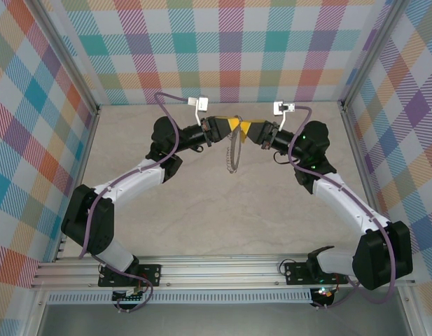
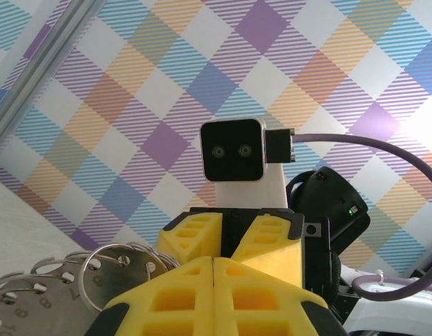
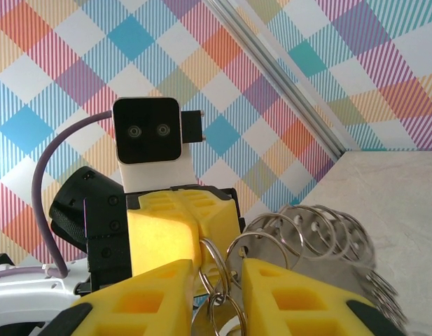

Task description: Put the keys on the keyring

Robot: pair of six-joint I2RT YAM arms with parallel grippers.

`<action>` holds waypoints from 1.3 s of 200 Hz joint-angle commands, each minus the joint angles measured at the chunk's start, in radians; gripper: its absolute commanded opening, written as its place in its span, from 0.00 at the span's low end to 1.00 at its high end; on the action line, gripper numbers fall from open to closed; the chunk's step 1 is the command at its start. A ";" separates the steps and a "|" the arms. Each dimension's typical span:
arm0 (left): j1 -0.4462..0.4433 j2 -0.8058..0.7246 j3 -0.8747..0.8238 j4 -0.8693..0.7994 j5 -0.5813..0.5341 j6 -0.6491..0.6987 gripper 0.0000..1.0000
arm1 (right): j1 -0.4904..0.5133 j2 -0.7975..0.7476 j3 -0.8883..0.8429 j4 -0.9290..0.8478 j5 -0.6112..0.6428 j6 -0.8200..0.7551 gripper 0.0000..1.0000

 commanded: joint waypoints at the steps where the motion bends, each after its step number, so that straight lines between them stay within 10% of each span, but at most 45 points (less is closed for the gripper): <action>1: -0.006 -0.013 0.002 0.088 -0.018 -0.008 0.00 | 0.003 -0.014 -0.015 0.062 -0.025 0.013 0.26; 138: -0.005 -0.009 0.008 0.041 -0.019 0.004 0.00 | -0.001 0.005 0.035 0.012 -0.049 -0.010 0.00; 186: 0.058 -0.061 0.023 -0.129 -0.013 0.101 0.33 | -0.057 0.011 0.128 -0.210 -0.164 -0.139 0.00; 260: 0.107 -0.076 0.223 -0.679 0.168 0.467 0.43 | -0.129 0.103 0.280 -0.492 -0.389 -0.369 0.00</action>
